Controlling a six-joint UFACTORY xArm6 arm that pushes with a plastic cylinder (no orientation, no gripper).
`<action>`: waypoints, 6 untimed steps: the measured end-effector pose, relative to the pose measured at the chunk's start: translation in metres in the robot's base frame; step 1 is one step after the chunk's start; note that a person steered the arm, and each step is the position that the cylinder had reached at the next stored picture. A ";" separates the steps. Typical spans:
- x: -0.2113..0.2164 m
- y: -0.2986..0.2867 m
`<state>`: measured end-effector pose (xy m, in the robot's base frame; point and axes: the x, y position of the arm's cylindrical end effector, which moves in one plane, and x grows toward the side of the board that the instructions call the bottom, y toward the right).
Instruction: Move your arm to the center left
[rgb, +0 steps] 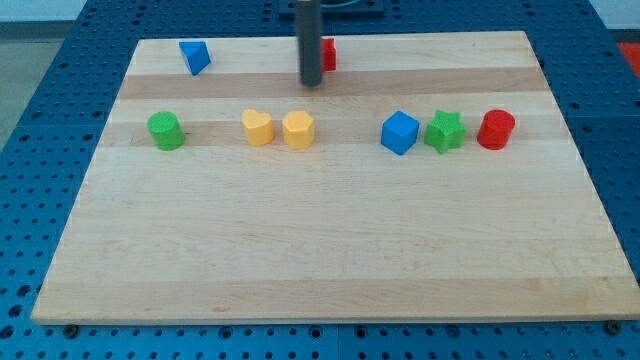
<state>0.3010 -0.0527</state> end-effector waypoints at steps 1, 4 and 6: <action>0.026 -0.046; 0.054 -0.252; 0.102 -0.252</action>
